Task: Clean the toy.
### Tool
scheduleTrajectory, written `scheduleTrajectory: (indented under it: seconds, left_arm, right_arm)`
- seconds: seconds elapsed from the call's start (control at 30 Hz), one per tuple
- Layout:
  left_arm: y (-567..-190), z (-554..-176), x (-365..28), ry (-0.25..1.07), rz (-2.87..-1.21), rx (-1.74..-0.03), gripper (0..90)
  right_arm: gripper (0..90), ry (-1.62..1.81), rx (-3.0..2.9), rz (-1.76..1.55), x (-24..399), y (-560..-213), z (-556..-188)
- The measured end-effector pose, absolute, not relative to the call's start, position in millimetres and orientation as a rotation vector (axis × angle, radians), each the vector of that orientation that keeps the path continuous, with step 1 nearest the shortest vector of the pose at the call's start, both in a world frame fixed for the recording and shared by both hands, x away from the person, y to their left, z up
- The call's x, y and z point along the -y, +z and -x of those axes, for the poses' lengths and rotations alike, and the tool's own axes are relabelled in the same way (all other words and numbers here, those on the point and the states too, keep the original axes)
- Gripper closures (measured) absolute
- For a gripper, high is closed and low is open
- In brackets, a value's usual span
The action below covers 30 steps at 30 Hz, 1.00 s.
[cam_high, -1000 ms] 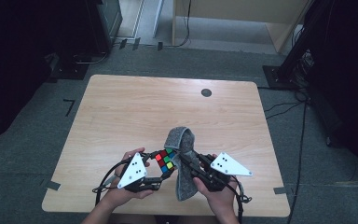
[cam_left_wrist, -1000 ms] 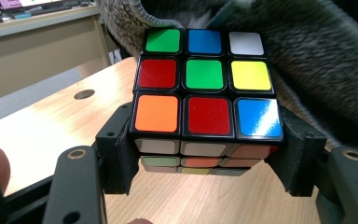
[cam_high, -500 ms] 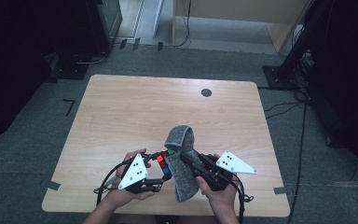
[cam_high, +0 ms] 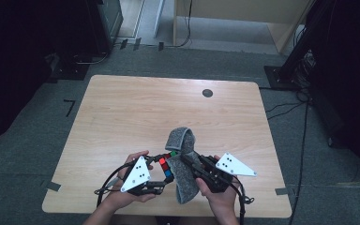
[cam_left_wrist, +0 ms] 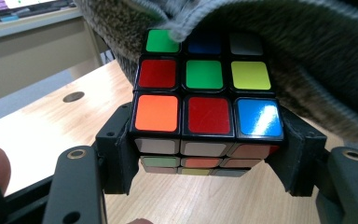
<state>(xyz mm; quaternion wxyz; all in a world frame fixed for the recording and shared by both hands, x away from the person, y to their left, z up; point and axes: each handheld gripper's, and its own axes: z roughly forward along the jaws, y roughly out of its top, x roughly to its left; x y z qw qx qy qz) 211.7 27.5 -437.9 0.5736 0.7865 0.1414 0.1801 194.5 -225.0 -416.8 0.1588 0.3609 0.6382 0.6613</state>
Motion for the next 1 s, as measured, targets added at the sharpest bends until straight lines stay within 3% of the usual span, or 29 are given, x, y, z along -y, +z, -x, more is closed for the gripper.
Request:
scheduleTrajectory:
  seconds: [0.23,0.5,0.77,1.0]
  left_arm:
    - [-433.3,-212.7,-33.0,0.396,-1.808,-0.327,34.3]
    - [-441.3,-213.3,-25.9,0.402,-1.858,-0.328,34.3]
    - [-432.8,-210.8,-32.4,0.396,-1.801,-0.326,34.3]
    - [-437.8,-211.8,-27.8,0.406,-1.839,-0.325,34.3]
  right_arm:
    - [72.4,1.81,-1.849,-1.129,229.8,-432.3,-204.0]
    - [72.3,1.942,-1.815,-1.012,227.3,-414.6,-194.3]
    - [72.4,1.879,-1.824,-1.147,229.3,-432.0,-203.3]
    - [71.8,1.899,-1.829,-1.106,230.4,-423.2,-199.5]
